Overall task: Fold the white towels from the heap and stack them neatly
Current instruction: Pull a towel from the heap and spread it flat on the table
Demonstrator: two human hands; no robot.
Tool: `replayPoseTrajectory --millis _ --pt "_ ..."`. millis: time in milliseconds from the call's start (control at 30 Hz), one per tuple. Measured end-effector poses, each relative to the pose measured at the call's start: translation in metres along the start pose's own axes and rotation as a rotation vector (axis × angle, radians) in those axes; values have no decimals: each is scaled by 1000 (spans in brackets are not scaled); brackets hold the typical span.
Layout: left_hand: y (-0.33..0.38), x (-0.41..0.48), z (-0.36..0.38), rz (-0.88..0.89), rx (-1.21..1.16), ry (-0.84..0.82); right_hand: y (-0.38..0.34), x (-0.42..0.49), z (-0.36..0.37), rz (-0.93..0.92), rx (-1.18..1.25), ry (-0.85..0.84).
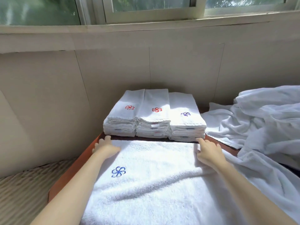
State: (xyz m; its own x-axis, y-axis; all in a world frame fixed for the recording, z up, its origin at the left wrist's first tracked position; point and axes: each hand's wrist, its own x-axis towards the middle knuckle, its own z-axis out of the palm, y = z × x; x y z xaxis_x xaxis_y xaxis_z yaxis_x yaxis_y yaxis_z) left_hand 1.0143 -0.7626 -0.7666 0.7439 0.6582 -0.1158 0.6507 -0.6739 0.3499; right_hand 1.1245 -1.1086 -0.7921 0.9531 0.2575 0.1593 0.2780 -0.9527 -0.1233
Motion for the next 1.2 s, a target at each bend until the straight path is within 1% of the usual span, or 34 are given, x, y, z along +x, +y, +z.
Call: replayPoseTrajectory --millis 33,67,133,167,200,233,267,300,367,400,433,467,500,567,600,667,700,733,800,833,867,900,933,1033,1067,1133,1200 --pt "1 5 -3 -104 -100 -18 3 6 2 -2 6 -11" --pt "0 12 -7 -158 -217 -42 5 12 1 -15 20 -21" --pt "-2 22 -15 -180 -364 -151 6 19 -4 -53 35 -87" --pt "-3 25 -19 -183 -469 -222 6 23 -7 -81 13 -119" --pt "-3 27 -25 -161 -592 -302 5 26 -10 -113 -23 -115" --pt "-2 27 -31 -118 -719 -336 3 29 -14 -136 -58 -67" --pt "1 25 -37 -55 -807 -324 0 31 -19 -142 -72 24" --pt "3 22 -43 18 -881 -260 -5 30 -24 -133 -56 142" --pt "8 13 -57 143 -975 -125 -17 24 -36 -86 73 387" --pt "6 9 -62 199 -1003 -79 -23 20 -43 -52 158 480" --pt "3 5 -67 249 -1025 -61 -27 13 -49 -31 238 548" --pt "-4 -1 -69 294 -1022 -58 -30 5 -54 -48 296 593" --pt "-13 -7 -69 324 -988 -50 -31 -7 -56 -106 315 603" --pt "-38 -22 -61 353 -876 -82 -30 -40 -53 -308 241 557" --pt "-53 -29 -54 349 -821 -124 -29 -60 -49 -418 184 505" --pt "-83 -44 -37 313 -734 -216 -26 -98 -39 -593 120 346" --pt "-96 -51 -29 293 -697 -253 -24 -111 -35 -668 109 270" --pt "-108 -56 -24 273 -655 -273 -22 -121 -32 -707 102 196" --pt "-121 -60 -23 275 -566 -274 -19 -128 -33 -652 51 -13" --pt "-122 -62 -27 298 -514 -282 -22 -130 -36 -593 49 -162" --pt "-118 -64 -32 321 -440 -302 -25 -130 -40 -554 35 -268" --pt "-112 -67 -39 346 -342 -331 -30 -130 -44 -525 11 -339" --pt "-105 -70 -45 369 -225 -366 -37 -130 -47 -507 -18 -371" --pt "-77 -76 -47 415 108 -511 -54 -135 -45 -476 -100 -360" --pt "-68 -81 -43 428 214 -531 -57 -136 -43 -464 -114 -345" --pt "-52 -91 -26 486 327 -492 -58 -137 -39 -442 -124 -296" --pt "-43 -101 -6 558 319 -426 -56 -138 -33 -425 -102 -249"
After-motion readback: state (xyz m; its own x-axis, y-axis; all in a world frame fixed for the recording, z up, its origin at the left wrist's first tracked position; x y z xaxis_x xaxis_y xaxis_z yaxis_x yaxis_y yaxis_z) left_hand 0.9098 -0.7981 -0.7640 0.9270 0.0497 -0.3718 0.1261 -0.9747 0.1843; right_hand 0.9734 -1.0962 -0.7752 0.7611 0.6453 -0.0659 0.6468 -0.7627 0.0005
